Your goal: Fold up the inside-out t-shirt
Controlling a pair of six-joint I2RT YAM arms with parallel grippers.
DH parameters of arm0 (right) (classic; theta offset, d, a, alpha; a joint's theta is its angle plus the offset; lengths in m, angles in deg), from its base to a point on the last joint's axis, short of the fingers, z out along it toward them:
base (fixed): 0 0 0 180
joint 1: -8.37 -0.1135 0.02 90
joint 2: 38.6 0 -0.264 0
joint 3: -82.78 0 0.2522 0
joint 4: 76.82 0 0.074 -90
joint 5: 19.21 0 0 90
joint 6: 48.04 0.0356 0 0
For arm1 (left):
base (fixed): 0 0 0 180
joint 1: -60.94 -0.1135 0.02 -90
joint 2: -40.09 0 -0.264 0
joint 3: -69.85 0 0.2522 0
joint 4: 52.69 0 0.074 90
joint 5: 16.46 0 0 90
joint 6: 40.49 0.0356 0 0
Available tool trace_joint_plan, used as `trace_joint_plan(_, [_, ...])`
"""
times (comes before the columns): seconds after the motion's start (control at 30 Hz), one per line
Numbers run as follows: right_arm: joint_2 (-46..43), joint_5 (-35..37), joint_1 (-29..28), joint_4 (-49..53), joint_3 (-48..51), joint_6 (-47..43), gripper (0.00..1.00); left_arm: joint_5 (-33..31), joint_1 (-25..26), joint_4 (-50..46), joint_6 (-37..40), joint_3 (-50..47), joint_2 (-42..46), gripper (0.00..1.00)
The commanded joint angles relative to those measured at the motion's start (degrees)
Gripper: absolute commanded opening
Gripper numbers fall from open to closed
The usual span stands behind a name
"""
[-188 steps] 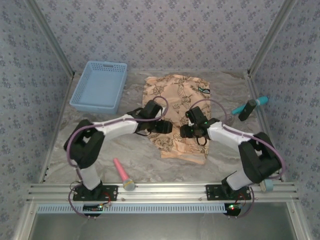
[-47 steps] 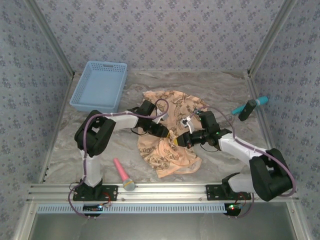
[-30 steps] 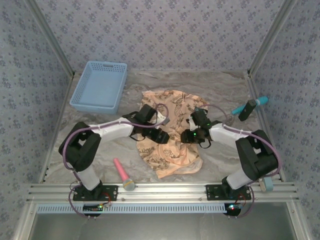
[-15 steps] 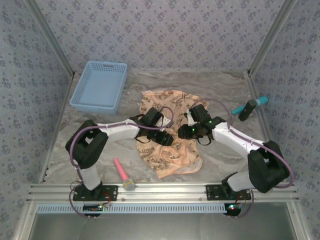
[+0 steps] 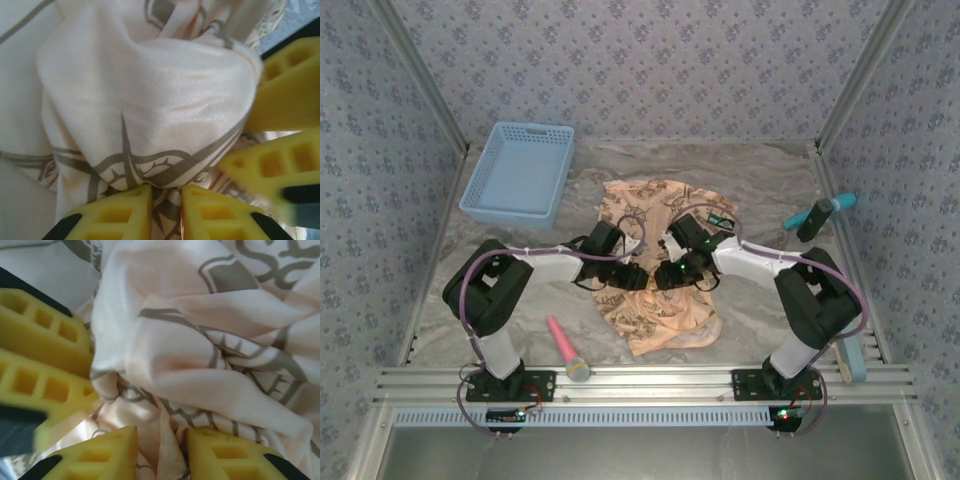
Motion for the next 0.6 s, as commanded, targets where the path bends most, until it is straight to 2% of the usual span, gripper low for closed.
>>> trace_joint_plan(0.0, [2.44, 3.68, -0.22, -0.29, -0.83, -1.41, 0.35, 3.26, -0.07, 4.79, -1.38, -0.64, -0.71, 0.22])
trace_joint_plan(0.07, [3.03, 4.52, -0.58, -1.09, -0.5, -1.45, 0.34, 4.45, -0.08, 6.45, -2.17, -0.91, -1.08, 0.22])
trace_joint_plan(0.1, [3.17, 4.84, -0.61, -1.78, -0.19, -1.41, 0.29, 4.89, -0.06, 6.84, -2.36, -0.86, -1.17, 0.22])
trace_joint_plan(0.17, [2.66, 1.95, -0.29, -4.56, 1.08, -2.12, 0.06, 5.05, -0.16, 7.18, -2.58, -0.79, -1.22, 0.22])
trace_joint_plan(0.2, [2.09, -3.6, 0.36, -6.41, 1.91, -3.08, 0.0, 4.96, -0.23, 7.31, -2.6, -0.88, -1.03, 0.22])
trace_joint_plan(0.27, [-0.44, -14.97, 1.88, -10.35, 3.91, -4.44, 0.0, 4.4, -1.18, 7.4, -2.47, -1.45, 0.05, 0.21])
trace_joint_plan(0.3, [-2.12, -18.21, 2.18, -11.42, 4.69, -5.28, 0.0, 4.26, -1.73, 7.15, -2.19, -1.59, 0.58, 0.21])
trace_joint_plan(0.43, [-10.36, -27.38, 3.95, -13.07, 6.41, -9.15, 0.0, 1.38, -3.07, 4.52, 0.88, -0.57, 1.5, 0.21])
trace_joint_plan(0.57, [-18.41, -34.67, 7.1, -18.99, 9.53, -8.43, 0.0, -0.72, -3.99, 7.82, 3.3, 0.04, 2.18, 0.21])
